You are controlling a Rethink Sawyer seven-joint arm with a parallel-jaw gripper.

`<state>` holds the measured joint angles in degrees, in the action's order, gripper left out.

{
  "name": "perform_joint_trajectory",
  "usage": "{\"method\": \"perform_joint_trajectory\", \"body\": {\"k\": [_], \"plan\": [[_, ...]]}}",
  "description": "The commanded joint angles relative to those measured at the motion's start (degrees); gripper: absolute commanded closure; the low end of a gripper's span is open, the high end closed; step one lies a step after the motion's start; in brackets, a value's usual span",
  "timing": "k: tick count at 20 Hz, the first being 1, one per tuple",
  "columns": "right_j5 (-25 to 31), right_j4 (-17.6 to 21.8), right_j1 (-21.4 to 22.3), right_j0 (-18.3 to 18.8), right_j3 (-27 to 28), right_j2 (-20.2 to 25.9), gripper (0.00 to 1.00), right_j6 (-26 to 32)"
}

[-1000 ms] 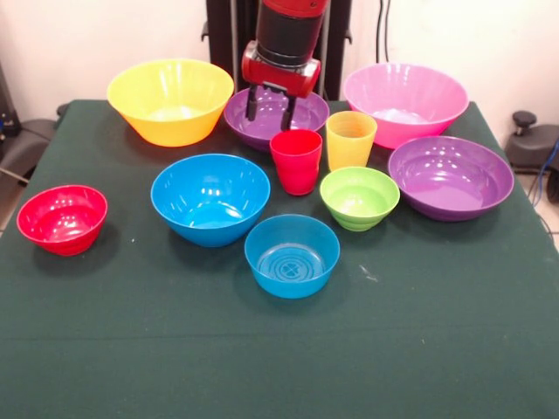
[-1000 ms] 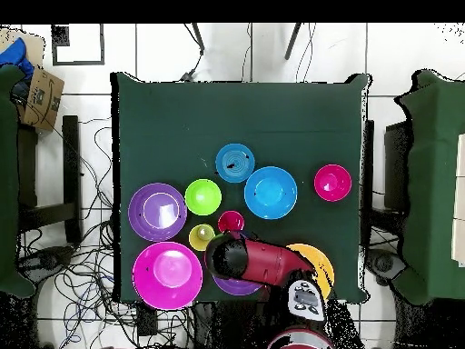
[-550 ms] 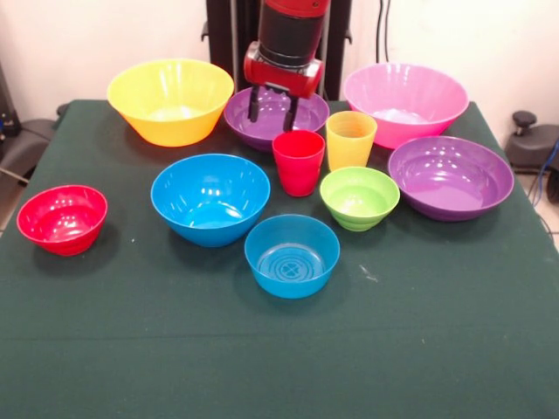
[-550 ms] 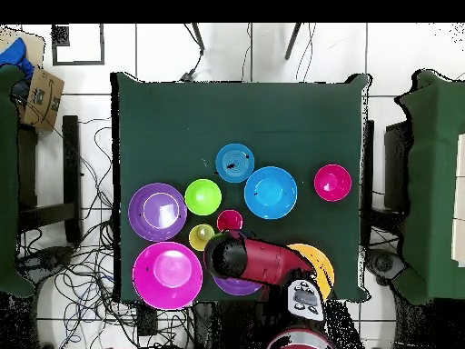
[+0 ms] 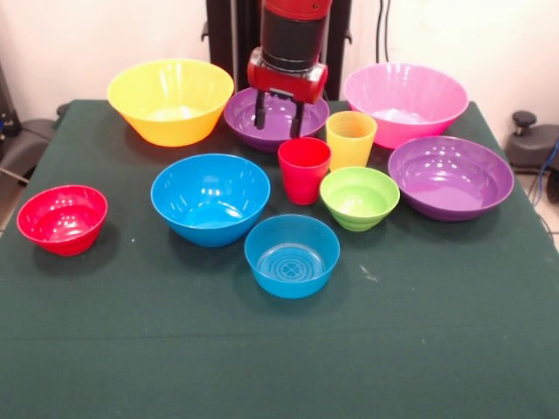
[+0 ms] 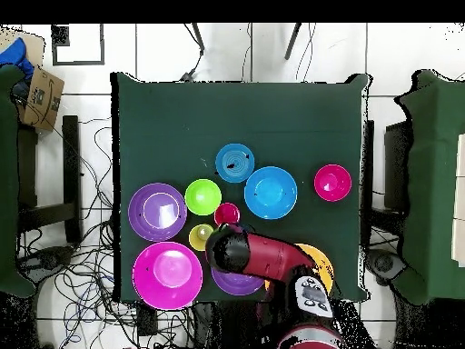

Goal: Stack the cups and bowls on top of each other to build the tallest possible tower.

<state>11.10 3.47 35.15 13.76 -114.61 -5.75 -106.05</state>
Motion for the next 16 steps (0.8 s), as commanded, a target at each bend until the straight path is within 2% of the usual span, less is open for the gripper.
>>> {"method": "perform_joint_trajectory", "body": {"k": [1, 8, 14, 16], "plan": [[-4.1, -3.52, -2.74, 0.26, 1.38, 9.2, 0.0, -10.31], [-2.48, -4.03, -2.83, -1.15, 2.84, 7.87, 0.0, -10.03], [5.9, -4.84, -2.9, -4.55, 6.44, 3.87, 0.0, -8.58], [6.02, -5.31, -2.56, -3.89, 6.23, 4.66, 0.0, -8.25]]}}
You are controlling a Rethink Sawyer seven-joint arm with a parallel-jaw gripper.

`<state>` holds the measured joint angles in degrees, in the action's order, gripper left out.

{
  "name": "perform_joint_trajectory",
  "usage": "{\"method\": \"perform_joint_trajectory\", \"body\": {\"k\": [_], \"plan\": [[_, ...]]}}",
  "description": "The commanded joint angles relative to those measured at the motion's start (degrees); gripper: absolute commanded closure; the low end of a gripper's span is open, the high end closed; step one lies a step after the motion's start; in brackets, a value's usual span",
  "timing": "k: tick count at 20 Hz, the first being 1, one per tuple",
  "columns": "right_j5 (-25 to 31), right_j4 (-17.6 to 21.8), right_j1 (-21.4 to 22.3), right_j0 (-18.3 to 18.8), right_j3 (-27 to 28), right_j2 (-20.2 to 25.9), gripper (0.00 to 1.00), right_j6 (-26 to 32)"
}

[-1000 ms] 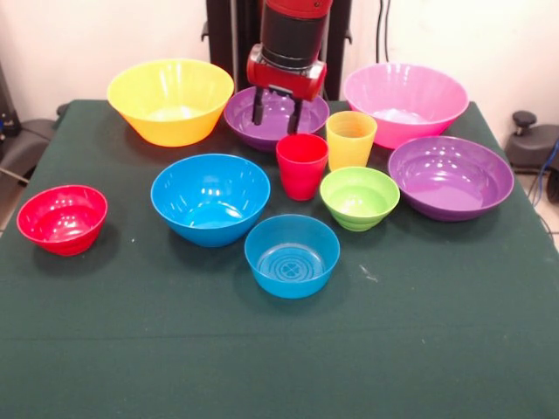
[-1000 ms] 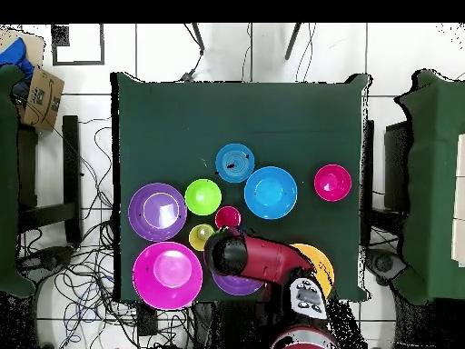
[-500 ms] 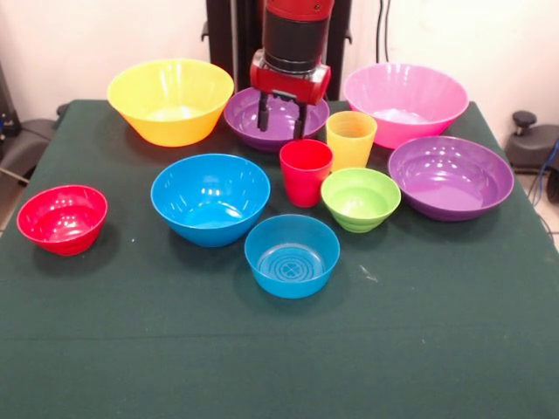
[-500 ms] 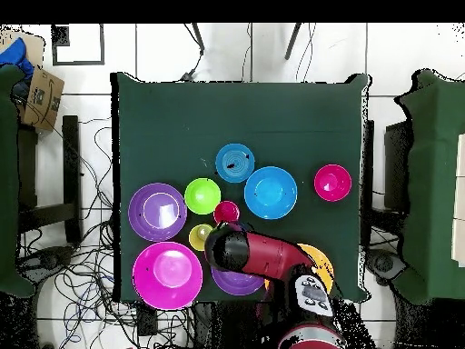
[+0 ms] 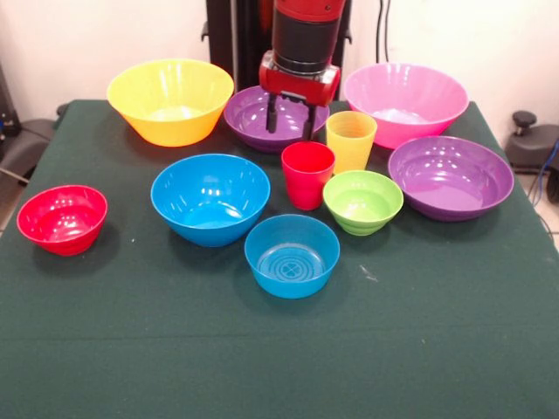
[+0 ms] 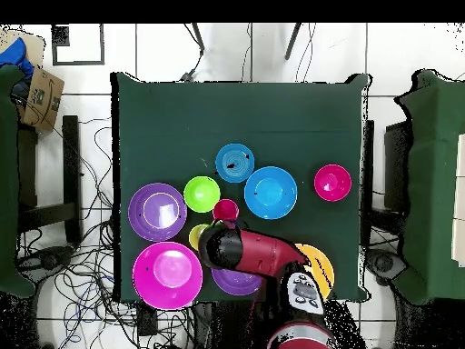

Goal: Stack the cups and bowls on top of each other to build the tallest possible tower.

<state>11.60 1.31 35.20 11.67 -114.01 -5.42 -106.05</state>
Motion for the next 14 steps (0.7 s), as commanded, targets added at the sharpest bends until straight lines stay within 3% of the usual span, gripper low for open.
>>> {"method": "perform_joint_trajectory", "body": {"k": [1, 5, 12, 14], "plan": [[5.21, -3.32, -2.47, -1.47, 5.45, 4.73, 0.0, -8.19], [4.09, -4.13, -2.03, 0.22, 4.83, 6.88, 0.0, -7.95], [10.82, -4.84, -2.39, -2.79, 8.13, 3.23, 0.0, -7.76], [9.77, -4.96, -2.14, -2.13, 8.01, 4.03, 0.0, -7.55]]}}
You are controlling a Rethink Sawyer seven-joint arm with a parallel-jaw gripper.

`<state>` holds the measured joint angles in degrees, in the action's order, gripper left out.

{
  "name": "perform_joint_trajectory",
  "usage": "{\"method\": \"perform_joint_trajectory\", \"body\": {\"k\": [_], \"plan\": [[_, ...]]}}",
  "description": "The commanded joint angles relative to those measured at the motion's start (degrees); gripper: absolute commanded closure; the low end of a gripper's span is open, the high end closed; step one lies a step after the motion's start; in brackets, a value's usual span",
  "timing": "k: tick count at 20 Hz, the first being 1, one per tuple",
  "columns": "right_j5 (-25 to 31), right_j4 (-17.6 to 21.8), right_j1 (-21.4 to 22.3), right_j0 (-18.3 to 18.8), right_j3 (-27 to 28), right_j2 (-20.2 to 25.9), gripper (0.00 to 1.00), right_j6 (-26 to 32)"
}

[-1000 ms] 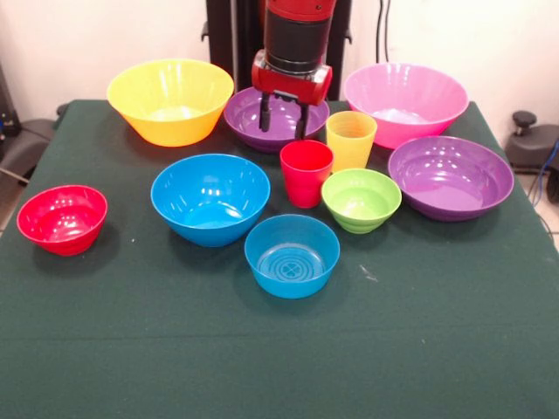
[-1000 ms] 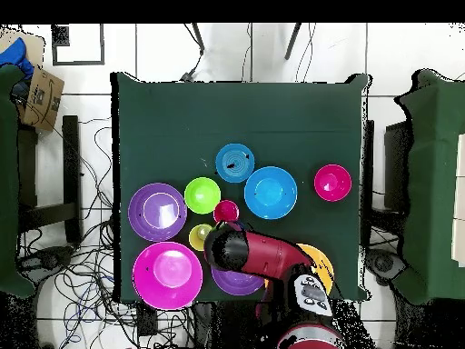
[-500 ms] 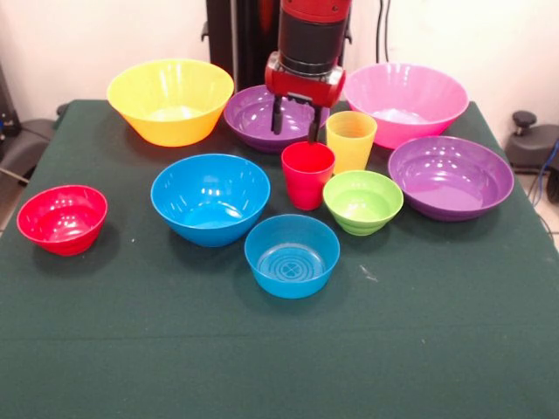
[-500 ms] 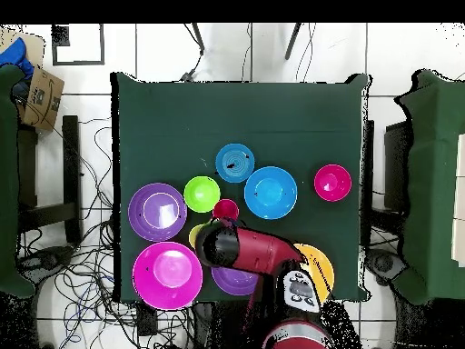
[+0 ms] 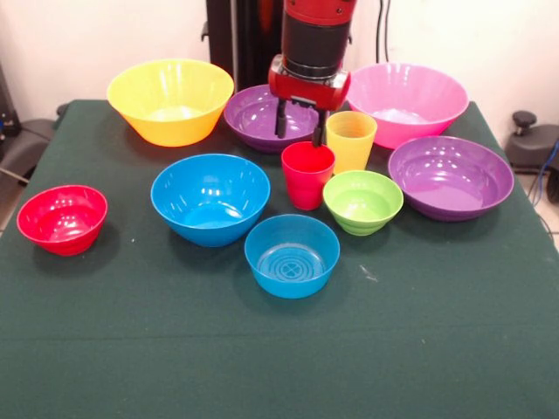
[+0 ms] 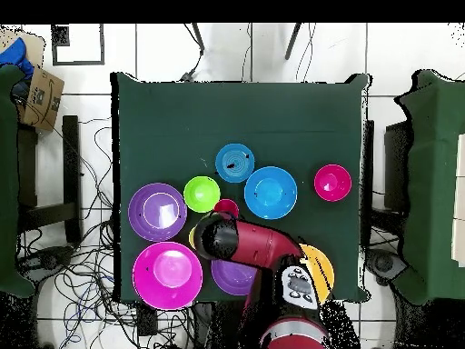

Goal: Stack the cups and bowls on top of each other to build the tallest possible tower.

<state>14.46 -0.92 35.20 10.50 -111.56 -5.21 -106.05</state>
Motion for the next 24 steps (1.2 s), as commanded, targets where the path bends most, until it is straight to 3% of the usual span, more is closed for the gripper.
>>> {"method": "perform_joint_trajectory", "body": {"k": [1, 11, 16, 24], "plan": [[6.24, -2.83, -2.02, -0.49, 5.28, 4.39, 0.0, -7.49], [2.6, -0.98, -4.3, -3.13, 5.78, 0.68, 0.0, -8.19], [0.93, -0.1, -7.28, -6.67, 6.9, -3.64, 0.0, -9.34], [0.0, -0.75, -9.79, -8.33, 7.27, -5.22, 0.0, -9.33]]}}
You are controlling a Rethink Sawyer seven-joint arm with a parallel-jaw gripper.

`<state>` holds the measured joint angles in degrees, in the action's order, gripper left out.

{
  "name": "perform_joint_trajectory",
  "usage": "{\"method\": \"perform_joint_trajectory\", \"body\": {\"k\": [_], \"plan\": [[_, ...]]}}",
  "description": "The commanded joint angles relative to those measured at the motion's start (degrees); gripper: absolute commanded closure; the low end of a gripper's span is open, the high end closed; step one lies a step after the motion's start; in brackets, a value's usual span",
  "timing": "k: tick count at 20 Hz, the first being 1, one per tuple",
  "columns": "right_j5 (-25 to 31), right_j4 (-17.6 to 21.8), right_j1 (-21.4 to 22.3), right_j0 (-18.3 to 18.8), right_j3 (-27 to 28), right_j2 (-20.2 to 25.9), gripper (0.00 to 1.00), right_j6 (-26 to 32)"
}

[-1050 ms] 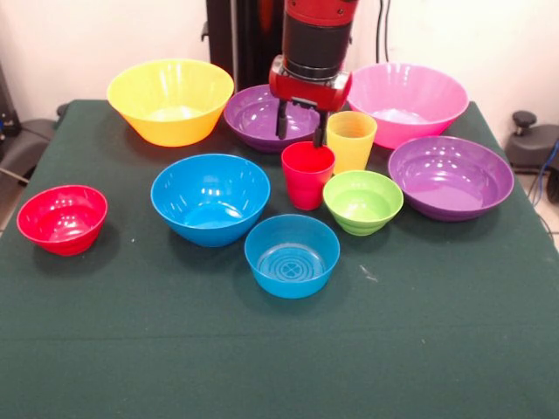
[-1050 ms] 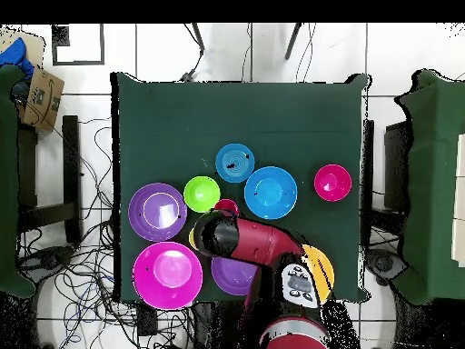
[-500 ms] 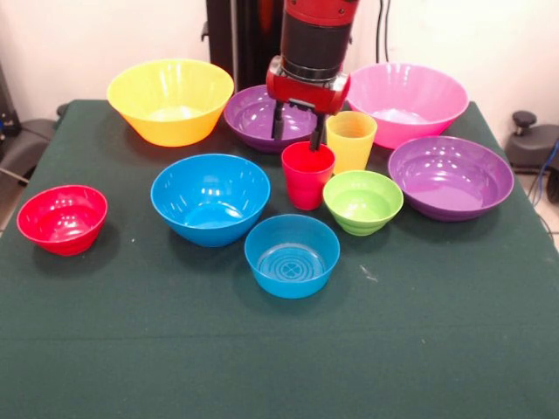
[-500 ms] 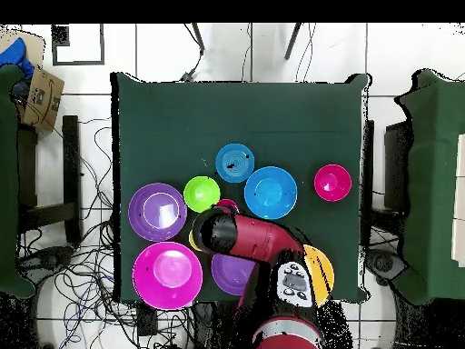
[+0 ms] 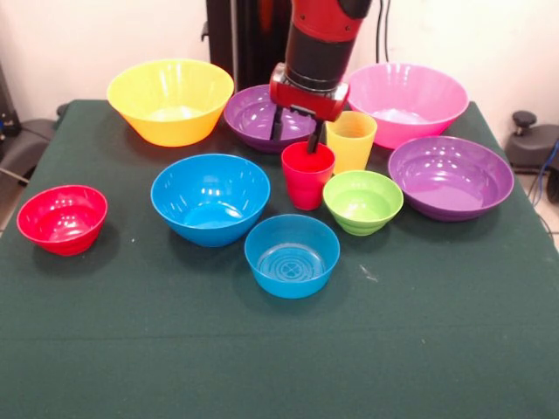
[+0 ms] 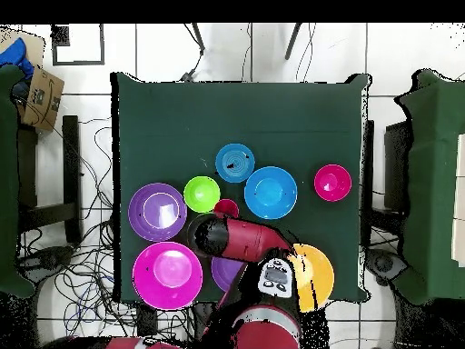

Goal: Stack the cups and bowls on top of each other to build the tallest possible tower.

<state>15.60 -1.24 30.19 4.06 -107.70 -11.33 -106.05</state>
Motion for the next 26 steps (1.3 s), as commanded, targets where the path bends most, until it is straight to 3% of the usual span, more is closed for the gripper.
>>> {"method": "perform_joint_trajectory", "body": {"k": [1, 11, 18, 26], "plan": [[-1.44, -0.53, -5.04, -2.05, 3.36, 0.82, 0.0, -9.37], [-5.18, -1.51, -7.08, -3.33, 2.67, 0.09, 0.0, -10.68], [-11.83, -0.79, -5.84, 2.12, -0.19, 6.08, 0.0, -10.07], [-12.29, -0.84, -2.93, 6.89, -3.13, 11.78, 0.0, -9.73]]}}
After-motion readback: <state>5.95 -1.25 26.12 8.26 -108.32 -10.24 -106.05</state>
